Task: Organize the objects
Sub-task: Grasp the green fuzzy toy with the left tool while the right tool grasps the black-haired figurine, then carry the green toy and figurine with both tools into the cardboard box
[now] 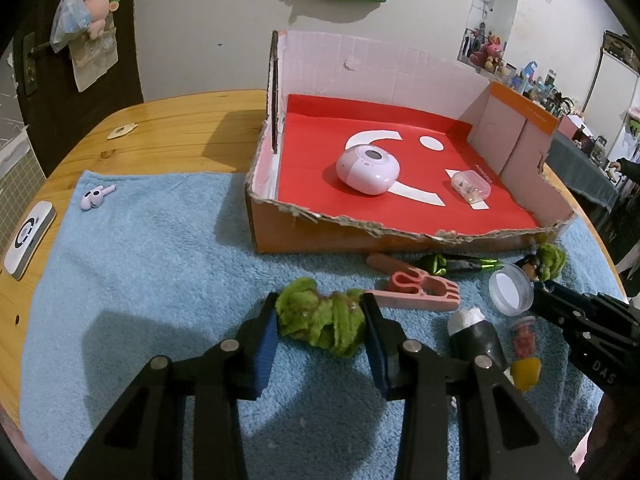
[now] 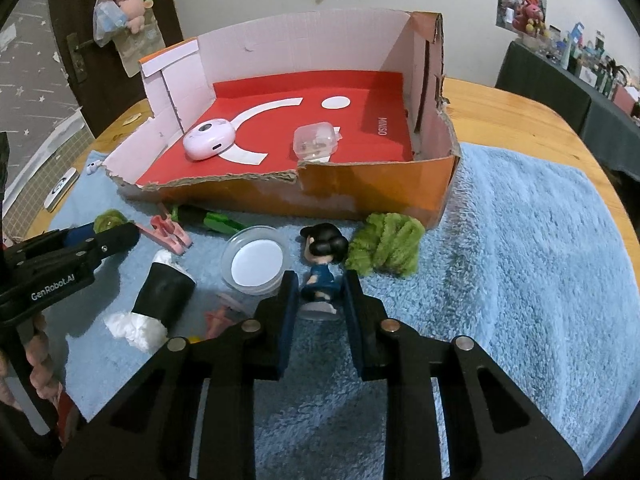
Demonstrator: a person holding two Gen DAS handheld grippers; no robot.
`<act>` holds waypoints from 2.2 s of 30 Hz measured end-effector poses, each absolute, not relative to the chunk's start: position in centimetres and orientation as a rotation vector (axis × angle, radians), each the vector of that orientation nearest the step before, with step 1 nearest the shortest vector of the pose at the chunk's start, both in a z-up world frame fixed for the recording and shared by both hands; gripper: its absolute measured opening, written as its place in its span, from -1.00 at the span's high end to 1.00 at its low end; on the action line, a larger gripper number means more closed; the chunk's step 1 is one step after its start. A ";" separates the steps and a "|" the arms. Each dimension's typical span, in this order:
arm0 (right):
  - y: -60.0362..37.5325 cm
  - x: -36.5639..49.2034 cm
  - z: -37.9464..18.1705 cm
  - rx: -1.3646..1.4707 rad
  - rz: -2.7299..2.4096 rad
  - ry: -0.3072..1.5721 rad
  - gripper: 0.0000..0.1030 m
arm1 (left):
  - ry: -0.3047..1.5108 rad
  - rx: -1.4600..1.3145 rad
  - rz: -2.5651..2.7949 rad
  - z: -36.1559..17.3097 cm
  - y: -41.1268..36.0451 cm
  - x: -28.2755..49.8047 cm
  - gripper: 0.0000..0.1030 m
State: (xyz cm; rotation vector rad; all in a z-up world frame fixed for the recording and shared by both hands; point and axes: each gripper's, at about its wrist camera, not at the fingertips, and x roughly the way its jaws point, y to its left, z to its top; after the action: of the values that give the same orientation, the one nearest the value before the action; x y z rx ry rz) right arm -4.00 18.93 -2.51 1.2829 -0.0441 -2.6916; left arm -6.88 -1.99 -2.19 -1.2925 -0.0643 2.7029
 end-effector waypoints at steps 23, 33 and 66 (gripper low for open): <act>18.3 -2.1 0.0 1.174 -2.703 -0.071 0.61 | -0.058 -1.204 2.726 -0.1 -1.9 -4.7 0.22; 18.2 -1.8 0.5 1.153 -2.705 -0.072 0.62 | -0.062 -1.182 2.724 0.4 -1.7 -4.4 0.23; 16.5 -3.2 5.1 1.022 -2.690 -0.012 0.62 | -0.027 -1.075 2.712 4.0 -0.6 -5.6 0.23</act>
State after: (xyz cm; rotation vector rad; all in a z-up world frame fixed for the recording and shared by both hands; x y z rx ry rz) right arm -3.19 16.46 5.12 1.0216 -0.0117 -2.6904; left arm -5.56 -0.56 3.97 -1.0751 -0.0274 2.7117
